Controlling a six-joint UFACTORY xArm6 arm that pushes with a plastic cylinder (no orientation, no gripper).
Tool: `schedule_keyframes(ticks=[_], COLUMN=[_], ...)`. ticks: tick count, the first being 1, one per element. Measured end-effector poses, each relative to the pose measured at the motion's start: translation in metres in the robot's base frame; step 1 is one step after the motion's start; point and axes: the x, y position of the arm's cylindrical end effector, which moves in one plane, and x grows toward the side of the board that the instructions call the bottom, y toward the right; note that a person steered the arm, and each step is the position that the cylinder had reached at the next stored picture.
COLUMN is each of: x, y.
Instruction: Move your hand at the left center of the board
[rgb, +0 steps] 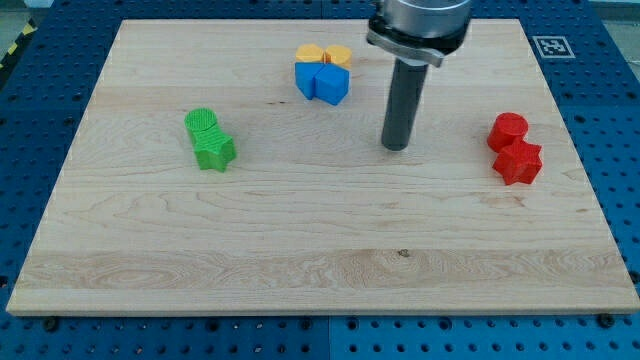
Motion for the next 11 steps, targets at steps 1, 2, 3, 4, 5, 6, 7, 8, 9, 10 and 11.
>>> schedule_keyframes(ticks=[1, 2, 3, 4, 5, 6, 7, 8, 9, 10, 11], x=[0.009, 0.03, 0.048, 0.061, 0.067, 0.067, 0.067, 0.076, 0.082, 0.082, 0.071], y=[-0.01, -0.015, -0.028, -0.055, -0.081, -0.085, -0.085, -0.108, -0.152, -0.213, -0.274])
